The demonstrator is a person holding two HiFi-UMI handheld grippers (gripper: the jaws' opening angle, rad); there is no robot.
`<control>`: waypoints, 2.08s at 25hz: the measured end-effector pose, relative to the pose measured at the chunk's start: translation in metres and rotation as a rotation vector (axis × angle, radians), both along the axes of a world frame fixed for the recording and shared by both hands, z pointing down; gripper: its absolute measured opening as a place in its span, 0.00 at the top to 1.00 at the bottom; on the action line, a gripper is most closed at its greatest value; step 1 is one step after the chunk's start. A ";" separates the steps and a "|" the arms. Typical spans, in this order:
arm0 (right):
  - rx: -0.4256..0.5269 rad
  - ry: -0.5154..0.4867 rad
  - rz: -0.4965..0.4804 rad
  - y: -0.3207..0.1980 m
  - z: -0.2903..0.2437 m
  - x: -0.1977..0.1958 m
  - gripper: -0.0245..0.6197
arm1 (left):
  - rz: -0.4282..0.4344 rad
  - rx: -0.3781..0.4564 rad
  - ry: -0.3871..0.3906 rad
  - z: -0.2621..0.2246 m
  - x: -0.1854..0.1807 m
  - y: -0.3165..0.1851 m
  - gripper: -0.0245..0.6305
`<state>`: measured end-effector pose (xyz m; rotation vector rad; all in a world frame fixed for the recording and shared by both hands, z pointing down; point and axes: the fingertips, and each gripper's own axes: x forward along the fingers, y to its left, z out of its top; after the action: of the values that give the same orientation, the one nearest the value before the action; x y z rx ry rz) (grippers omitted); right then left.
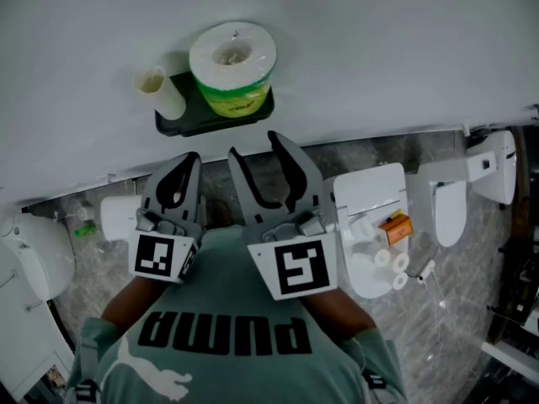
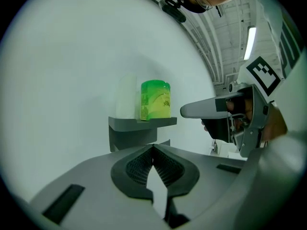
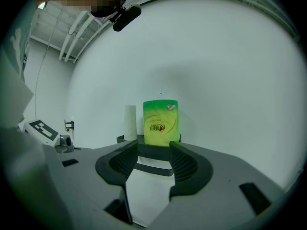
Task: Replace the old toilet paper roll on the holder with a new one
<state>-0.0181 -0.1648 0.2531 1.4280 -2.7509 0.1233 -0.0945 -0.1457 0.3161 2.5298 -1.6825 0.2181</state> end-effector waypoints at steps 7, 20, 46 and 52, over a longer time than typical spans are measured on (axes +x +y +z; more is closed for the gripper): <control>-0.008 -0.003 -0.023 0.001 0.010 0.016 0.67 | -0.014 0.004 -0.006 -0.003 0.016 0.000 0.96; 0.023 -0.017 -0.051 -0.009 0.002 0.019 0.67 | -0.036 0.012 -0.004 -0.008 0.022 -0.004 0.96; 0.112 -0.020 -0.129 -0.063 -0.057 -0.025 0.38 | -0.129 0.082 0.014 -0.028 -0.019 -0.019 0.96; 0.119 0.021 -0.112 -0.073 -0.056 -0.033 0.32 | -0.135 0.088 0.017 -0.024 -0.029 -0.016 0.96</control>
<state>-0.0514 -0.2375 0.1973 1.2865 -2.8571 -0.0589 -0.1231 -0.1613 0.2918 2.4573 -1.8873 0.1143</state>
